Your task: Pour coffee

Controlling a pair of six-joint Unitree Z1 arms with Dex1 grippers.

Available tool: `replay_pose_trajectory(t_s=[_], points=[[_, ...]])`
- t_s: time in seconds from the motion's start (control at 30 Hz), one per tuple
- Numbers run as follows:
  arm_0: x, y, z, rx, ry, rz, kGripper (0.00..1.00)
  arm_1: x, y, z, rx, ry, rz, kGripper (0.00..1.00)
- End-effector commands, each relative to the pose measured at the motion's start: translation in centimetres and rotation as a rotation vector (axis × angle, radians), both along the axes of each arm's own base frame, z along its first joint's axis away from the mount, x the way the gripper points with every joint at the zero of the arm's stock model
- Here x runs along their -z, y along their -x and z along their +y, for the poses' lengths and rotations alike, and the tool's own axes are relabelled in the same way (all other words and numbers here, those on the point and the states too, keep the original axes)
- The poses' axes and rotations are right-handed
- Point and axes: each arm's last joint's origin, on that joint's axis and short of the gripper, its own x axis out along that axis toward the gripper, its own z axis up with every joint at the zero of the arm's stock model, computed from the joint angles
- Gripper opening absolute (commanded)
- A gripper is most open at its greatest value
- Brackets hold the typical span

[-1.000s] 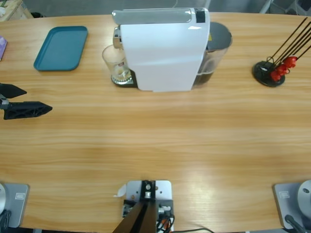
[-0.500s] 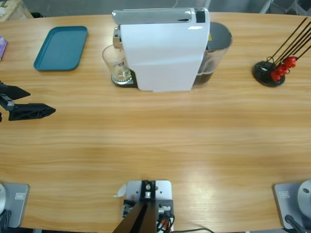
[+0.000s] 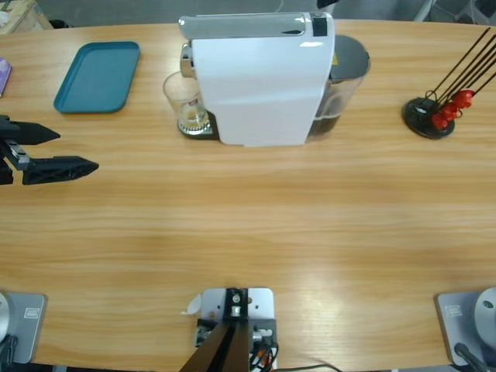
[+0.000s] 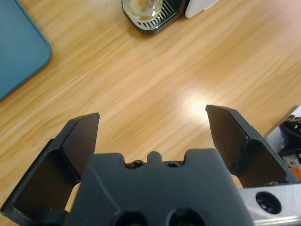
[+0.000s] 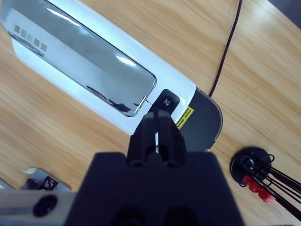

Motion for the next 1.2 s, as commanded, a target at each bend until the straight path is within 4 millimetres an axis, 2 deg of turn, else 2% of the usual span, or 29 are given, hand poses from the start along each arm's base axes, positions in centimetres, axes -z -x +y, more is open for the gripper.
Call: replay_pose_trajectory(t_s=[0.03, 0.53, 1.2], points=[[0.7, 0.7, 0.3, 0.03, -0.002, 0.007, 1.0, 3.2, -1.7, 1.3, 0.0, 0.037, 0.073, 0.0], [0.8, 0.4, 0.1, 0.029, 0.0, 0.008, 1.0, 2.2, -2.7, 0.6, 0.025, 0.031, 0.026, 0.0], [0.9, 0.5, 0.1, 0.033, 0.006, 0.008, 1.0, 3.9, -3.3, 0.6, 0.026, 0.054, 0.073, 0.0]])
